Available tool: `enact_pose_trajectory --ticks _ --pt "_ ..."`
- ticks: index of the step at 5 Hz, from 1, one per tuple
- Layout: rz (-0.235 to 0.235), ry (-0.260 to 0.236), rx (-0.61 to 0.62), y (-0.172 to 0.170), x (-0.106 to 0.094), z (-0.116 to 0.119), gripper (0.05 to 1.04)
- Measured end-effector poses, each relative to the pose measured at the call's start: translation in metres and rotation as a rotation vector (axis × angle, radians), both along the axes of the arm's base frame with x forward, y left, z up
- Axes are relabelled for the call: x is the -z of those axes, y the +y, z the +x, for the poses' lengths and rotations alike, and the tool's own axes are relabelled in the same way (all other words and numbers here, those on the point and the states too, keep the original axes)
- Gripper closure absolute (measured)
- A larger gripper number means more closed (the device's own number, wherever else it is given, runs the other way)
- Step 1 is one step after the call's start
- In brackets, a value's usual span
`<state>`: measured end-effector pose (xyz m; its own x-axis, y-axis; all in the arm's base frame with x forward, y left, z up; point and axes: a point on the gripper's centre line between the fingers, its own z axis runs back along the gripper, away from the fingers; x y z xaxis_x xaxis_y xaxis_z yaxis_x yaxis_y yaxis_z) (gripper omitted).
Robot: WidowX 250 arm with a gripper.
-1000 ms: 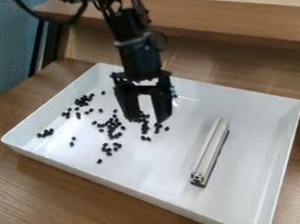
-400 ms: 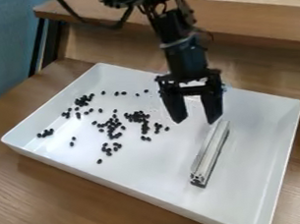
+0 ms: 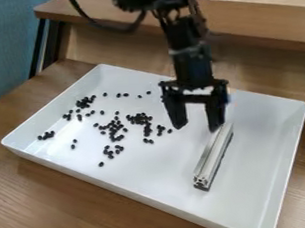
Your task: Sweep into pile
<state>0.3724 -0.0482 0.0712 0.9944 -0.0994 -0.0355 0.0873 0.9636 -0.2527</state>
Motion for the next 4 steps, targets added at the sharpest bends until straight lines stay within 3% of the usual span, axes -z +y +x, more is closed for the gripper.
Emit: enact_pose_trajectory --ticks 4 --pt "0.041 0.036 0.009 -0.039 0.035 0.005 0.12"
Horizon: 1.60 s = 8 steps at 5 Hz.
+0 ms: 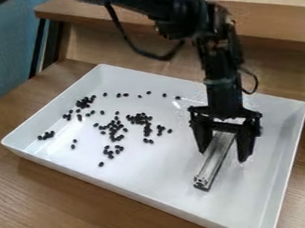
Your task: Sweep into pile
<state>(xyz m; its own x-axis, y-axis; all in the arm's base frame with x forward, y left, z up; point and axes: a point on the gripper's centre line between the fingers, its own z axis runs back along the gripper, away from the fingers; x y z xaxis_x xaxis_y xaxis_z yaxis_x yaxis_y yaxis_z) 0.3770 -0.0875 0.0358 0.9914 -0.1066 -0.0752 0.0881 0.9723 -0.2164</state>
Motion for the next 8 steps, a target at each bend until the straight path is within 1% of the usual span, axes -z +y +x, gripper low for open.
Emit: enact_pose_trajectory --ticks 1,2,3,4,5,8 --pt "0.035 -0.024 -0.005 -0.001 0.008 -0.001 0.404" --pt "0.064 -0.036 -0.002 0.001 0.008 0.001 0.67" --pt "0.094 -0.035 0.038 0.003 0.008 -0.001 0.685" --pt "0.132 -0.034 0.127 0.01 0.008 0.002 0.685" --pt "0.153 -0.032 0.163 0.027 0.011 0.008 0.685" --pt "0.151 -0.021 0.055 0.097 0.014 0.012 0.685"
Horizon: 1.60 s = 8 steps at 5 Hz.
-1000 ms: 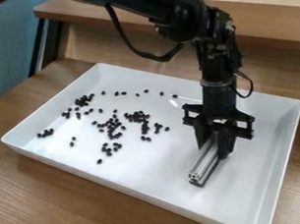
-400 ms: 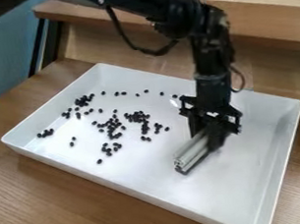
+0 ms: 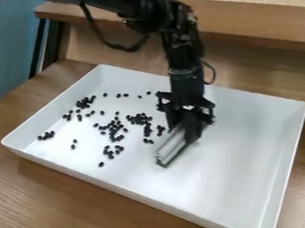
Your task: Sweep into pile
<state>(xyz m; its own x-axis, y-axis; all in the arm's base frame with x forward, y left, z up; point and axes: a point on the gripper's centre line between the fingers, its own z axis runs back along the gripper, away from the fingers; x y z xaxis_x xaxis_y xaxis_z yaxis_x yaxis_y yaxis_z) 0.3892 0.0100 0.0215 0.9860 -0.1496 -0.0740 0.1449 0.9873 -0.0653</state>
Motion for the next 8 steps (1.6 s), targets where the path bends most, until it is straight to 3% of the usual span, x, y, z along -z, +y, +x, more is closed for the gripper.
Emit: enact_pose_trajectory --ticks 2,3,4,6,7,8 --pt "0.039 -0.003 -0.113 0.056 0.003 -0.009 0.685" --pt "0.048 -0.033 -0.186 0.075 0.004 -0.018 0.685" --pt "0.049 -0.029 -0.243 0.096 0.006 -0.03 0.685" --pt "0.06 0.026 -0.05 0.119 0.003 -0.04 0.686" --pt "0.074 0.055 0.024 0.132 0.003 -0.034 0.686" --pt "0.087 0.044 0.043 0.141 0.002 -0.03 0.686"
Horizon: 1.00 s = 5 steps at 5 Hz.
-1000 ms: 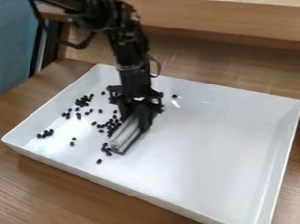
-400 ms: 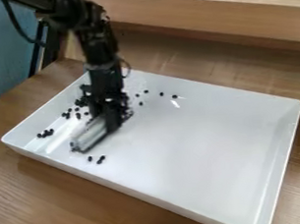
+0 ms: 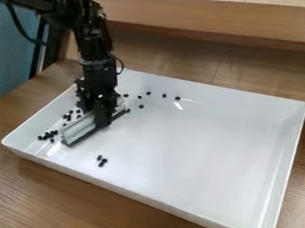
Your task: Sweep into pile
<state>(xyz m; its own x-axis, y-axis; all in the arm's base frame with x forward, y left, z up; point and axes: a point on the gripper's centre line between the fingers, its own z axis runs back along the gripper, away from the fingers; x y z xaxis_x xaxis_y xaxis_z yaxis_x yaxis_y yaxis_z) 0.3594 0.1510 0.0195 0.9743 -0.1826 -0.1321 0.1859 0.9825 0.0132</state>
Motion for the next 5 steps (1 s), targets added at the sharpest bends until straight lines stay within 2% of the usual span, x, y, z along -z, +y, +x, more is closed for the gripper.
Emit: enact_pose_trajectory --ticks 3,4,5 --pt "0.02 0.004 0.024 0.019 0.0 0.005 0.686" --pt "-0.012 -0.007 0.02 0.014 0.001 0.005 0.686" --pt "-0.106 -0.076 -0.015 0.009 -0.003 -0.007 0.686"
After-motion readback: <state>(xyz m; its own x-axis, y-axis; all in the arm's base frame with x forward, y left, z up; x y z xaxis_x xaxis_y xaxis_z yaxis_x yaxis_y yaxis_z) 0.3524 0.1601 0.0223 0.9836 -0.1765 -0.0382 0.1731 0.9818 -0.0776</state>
